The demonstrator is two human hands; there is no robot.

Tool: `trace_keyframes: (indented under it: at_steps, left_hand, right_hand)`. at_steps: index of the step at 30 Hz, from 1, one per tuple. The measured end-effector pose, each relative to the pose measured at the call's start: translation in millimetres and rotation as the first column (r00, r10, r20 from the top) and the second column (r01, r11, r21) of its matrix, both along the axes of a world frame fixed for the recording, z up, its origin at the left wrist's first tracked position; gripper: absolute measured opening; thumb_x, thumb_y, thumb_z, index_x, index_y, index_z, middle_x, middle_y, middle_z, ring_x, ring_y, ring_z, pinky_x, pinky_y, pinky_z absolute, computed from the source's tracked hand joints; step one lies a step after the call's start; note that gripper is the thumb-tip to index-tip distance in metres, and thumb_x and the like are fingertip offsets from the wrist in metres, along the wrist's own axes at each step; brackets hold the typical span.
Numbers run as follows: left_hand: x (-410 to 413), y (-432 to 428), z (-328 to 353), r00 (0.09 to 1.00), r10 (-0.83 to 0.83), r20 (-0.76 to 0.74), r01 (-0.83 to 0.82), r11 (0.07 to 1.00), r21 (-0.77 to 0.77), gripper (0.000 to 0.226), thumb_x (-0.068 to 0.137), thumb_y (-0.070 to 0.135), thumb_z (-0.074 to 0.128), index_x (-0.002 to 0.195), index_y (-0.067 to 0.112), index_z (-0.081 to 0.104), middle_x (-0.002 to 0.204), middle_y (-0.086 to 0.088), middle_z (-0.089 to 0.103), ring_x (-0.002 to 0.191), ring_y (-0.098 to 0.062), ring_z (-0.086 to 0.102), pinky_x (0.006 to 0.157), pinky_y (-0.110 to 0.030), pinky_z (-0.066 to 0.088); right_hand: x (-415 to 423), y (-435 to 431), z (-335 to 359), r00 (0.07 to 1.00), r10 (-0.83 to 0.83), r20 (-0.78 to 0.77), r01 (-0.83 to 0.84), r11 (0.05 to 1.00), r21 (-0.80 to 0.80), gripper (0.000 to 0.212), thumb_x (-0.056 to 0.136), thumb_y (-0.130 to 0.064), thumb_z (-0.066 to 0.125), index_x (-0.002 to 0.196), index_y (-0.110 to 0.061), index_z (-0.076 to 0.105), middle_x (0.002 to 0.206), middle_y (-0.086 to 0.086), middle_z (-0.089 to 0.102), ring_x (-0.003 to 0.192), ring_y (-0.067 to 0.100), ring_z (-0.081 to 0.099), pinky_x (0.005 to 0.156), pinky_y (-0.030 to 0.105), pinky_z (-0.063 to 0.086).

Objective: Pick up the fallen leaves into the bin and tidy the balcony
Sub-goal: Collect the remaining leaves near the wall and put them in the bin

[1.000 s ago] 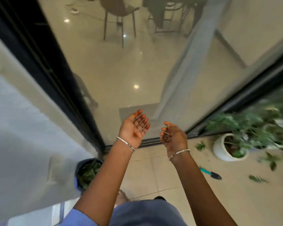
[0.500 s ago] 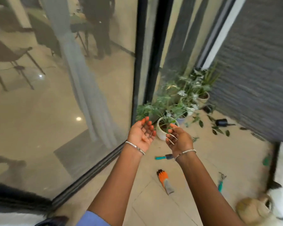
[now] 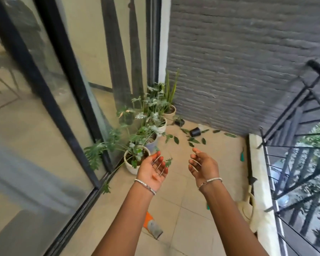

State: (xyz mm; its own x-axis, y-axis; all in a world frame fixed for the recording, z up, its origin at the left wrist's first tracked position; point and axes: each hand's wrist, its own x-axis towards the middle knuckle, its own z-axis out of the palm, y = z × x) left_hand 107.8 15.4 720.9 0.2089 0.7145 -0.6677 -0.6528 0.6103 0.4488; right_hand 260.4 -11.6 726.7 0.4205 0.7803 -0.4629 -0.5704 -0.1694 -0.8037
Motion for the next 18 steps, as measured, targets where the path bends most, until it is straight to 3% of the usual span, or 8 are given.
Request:
trace_keyframes:
  at_steps: [8, 18]
  left_hand:
    - [86, 68, -14, 0.989, -0.137, -0.047, 0.135, 0.990, -0.039, 0.014, 0.095, 0.020, 0.054, 0.088, 0.017, 0.066, 0.072, 0.003, 0.058, 0.063, -0.012, 0.051, 0.061, -0.026, 0.044]
    - [200, 229, -37, 0.967, -0.252, -0.020, 0.248, 0.962, -0.112, 0.015, 0.094, 0.020, 0.052, 0.091, 0.017, 0.067, 0.072, 0.002, 0.058, 0.062, -0.012, 0.051, 0.061, -0.027, 0.045]
  right_hand:
    - [92, 33, -20, 0.977, -0.199, -0.077, 0.196, 0.980, -0.046, 0.024, 0.098, -0.014, 0.049, 0.111, -0.006, 0.068, 0.072, 0.003, 0.061, 0.063, 0.015, 0.055, 0.065, 0.029, 0.048]
    - [210, 170, -38, 0.947, -0.319, -0.050, 0.311, 0.943, -0.123, 0.025, 0.096, -0.017, 0.049, 0.108, -0.010, 0.070, 0.072, 0.001, 0.062, 0.059, 0.012, 0.058, 0.057, 0.025, 0.050]
